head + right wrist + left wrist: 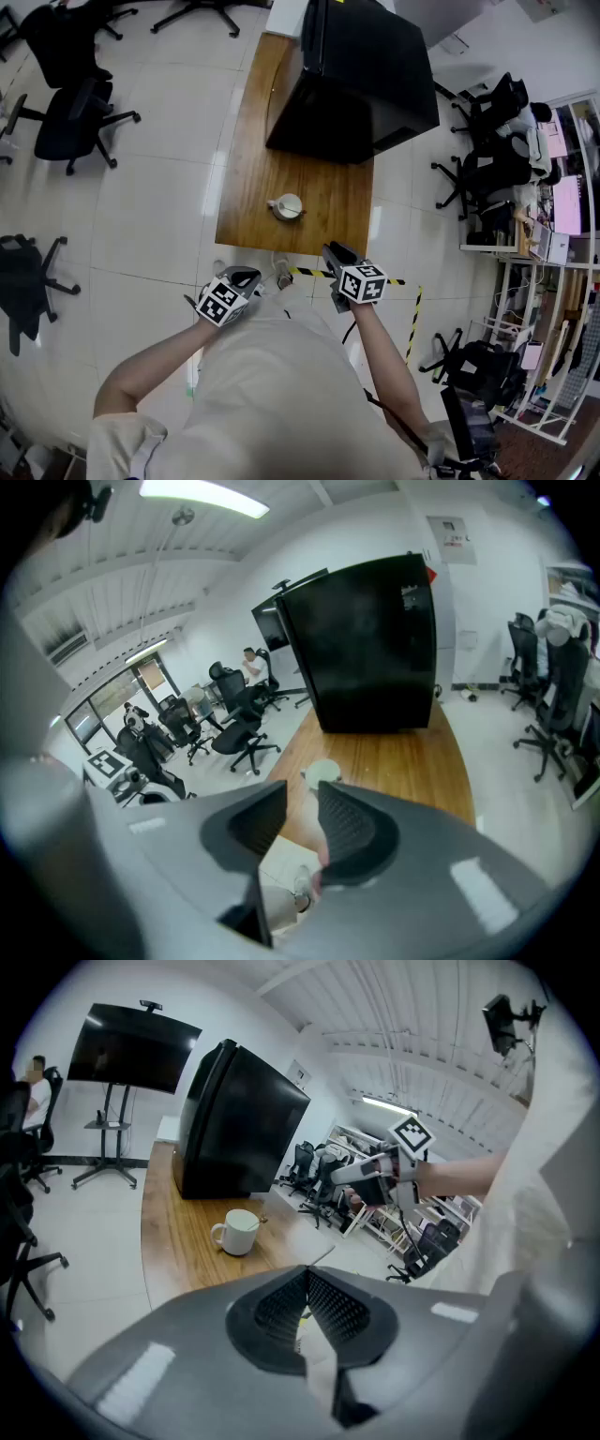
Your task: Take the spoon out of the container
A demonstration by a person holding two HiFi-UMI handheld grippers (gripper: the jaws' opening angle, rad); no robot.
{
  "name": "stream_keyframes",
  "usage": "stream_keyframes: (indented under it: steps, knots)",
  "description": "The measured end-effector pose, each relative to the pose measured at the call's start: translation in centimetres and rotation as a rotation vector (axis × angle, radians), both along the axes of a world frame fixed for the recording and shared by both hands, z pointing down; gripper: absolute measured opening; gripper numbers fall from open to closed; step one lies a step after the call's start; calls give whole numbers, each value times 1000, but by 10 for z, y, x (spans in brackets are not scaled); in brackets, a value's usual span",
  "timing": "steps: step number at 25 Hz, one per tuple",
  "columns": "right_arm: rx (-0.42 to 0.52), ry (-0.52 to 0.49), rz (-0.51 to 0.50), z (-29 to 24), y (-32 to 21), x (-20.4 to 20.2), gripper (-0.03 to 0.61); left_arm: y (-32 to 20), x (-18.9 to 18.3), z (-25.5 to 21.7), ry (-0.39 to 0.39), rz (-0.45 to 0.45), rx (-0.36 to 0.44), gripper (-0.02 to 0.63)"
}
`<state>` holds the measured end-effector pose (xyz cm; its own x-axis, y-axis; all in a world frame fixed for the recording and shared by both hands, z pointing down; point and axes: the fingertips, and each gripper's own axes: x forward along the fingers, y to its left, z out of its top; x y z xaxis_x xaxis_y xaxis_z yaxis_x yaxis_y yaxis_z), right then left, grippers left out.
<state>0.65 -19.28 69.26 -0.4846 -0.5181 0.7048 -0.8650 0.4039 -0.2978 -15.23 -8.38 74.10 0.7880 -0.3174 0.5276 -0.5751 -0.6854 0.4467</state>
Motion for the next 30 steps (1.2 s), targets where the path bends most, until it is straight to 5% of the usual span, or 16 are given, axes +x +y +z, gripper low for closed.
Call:
stream_keyframes:
  steps: [5, 11, 26, 30]
  knots:
    - [-54, -47, -4, 30, -36, -12, 106, -7, -13, 11, -76, -5, 22, -3]
    - [-136, -38, 6, 84, -84, -15, 106, -58, -24, -20, -86, -144, 81, -3]
    - [-412, -182, 121, 189, -97, -29, 138, -92, -41, -33, -98, -408, 23, -3]
    - [-455, -249, 156, 187, -107, -30, 53, -103, -52, -37, -125, -447, 44, -3]
